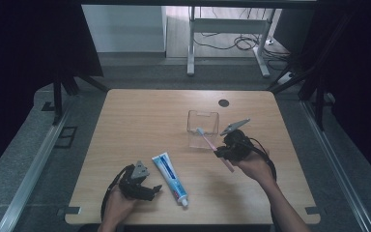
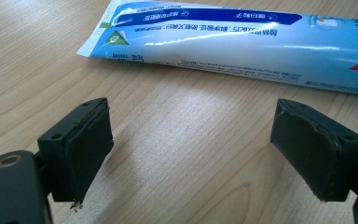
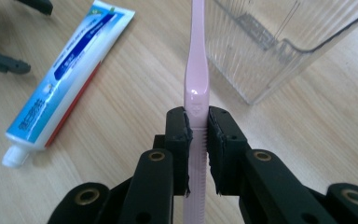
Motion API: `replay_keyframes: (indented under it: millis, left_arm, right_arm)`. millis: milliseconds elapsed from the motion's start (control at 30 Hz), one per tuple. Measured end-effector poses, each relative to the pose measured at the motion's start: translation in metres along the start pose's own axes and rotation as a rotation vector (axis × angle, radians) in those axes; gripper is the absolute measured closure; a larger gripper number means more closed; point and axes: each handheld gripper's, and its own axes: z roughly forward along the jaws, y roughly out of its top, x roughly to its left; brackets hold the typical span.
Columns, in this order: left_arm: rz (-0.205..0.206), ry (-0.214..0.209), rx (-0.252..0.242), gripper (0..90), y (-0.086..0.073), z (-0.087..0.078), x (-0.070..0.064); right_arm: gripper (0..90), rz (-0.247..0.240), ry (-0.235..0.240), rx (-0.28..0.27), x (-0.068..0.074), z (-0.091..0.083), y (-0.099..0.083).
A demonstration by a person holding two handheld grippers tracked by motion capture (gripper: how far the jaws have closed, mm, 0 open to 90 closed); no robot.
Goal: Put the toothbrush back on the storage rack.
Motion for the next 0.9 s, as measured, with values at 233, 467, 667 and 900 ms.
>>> replay_keyframes:
  millis: [233,467,667,900]
  left_arm:
    - [-0.001,-0.001,-0.001,12.8,0.0,0.0,0.0]
    - [0.0,-0.002,0.001,12.8,0.0,0.0,0.0]
    - [-0.004,-0.007,0.003,12.9,0.0,0.0,0.0]
    - [-0.019,-0.013,-0.004,12.9,0.0,-0.001,0.001]
  right_arm:
    - [78.9,0.013,-0.009,-0.042,-0.002,0.001,0.006]
    - [78.9,0.032,-0.012,-0.091,-0.006,0.001,0.013]
    - [78.9,0.042,-0.006,-0.129,-0.008,0.004,0.019]
    - [78.9,0.048,-0.006,-0.157,-0.009,0.007,0.025]
